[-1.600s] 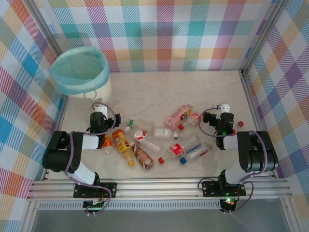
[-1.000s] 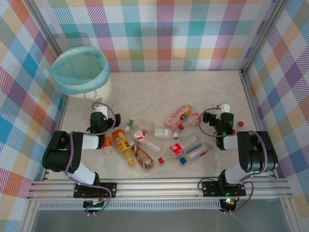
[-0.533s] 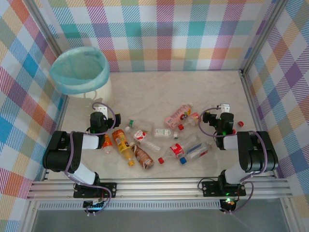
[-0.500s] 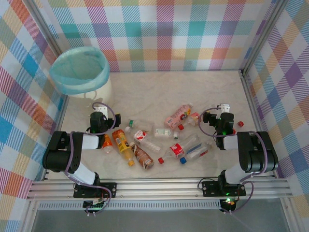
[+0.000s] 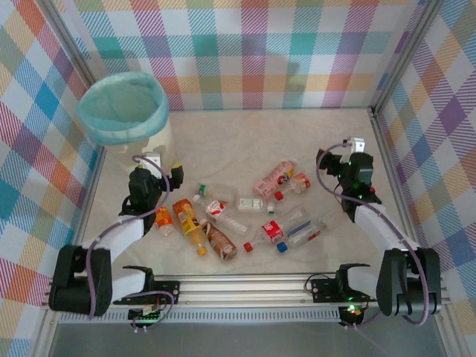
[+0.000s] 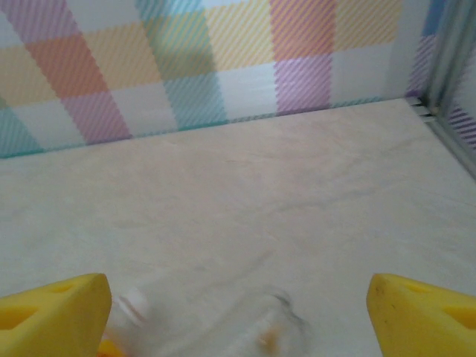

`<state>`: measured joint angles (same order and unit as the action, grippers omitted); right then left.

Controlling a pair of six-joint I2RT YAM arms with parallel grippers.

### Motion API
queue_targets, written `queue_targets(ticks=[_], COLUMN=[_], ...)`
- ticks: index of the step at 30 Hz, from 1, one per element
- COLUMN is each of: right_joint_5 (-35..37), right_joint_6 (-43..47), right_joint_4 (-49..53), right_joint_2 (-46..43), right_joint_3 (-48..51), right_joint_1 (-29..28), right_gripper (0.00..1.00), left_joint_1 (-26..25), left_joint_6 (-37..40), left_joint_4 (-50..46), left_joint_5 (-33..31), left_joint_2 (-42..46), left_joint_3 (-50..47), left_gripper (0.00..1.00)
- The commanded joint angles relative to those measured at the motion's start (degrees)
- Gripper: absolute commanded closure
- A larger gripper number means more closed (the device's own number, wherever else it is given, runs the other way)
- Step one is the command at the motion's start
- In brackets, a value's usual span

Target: Put the plastic bottles in the bin

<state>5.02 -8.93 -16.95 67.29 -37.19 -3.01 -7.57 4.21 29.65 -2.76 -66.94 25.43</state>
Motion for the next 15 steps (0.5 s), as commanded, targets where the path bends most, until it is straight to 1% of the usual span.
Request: queue_targets(ticks=[1, 2, 5, 7, 9, 11, 15], right_joint_5=[-8.0, -10.5, -14.3, -16.2, -18.6, -19.4, -21.2], right_joint_6=[-8.5, -9.3, -12.3, -13.5, -14.5, -16.3, -21.6], right_joint_4=[20.7, 24.1, 33.6, 37.1, 40.0, 43.4, 50.1], right_joint_2=[1.5, 3.2, 7.3, 8.8, 10.3, 12.7, 19.2], right_joint_3=[-9.3, -12.1, -19.6, -22.3, -25.0, -28.3, -34.5], right_joint_1=[-1.9, -2.5, -3.1, -3.2, -3.2, -3.5, -4.5], right_gripper=[0.12, 0.12, 0.12, 0.12, 0.14, 0.15, 0.18], left_joint_1=[-4.2, -5.6, -8.6, -10.4, -12.2, -14.8, -20.4], left_joint_6=[3.9, 4.5, 5.2, 4.7, 3.2, 2.8, 2.9], left_joint_4=[-6.9, -8.3, -14.3, -19.0, -24.4, -29.4, -34.3], left_joint_5=[-0.7, -0.7, 0.3, 0.7, 0.9, 1.1, -1.0], left_joint_2=[6.3, 8.3, 12.5, 13.3, 12.5, 10.5, 6.4], left_joint_3=[1.7, 2.4, 6.1, 9.8, 14.0, 18.3, 24.1], left_gripper=[0.06, 0.06, 0.08, 0.10, 0.12, 0.13, 0.14])
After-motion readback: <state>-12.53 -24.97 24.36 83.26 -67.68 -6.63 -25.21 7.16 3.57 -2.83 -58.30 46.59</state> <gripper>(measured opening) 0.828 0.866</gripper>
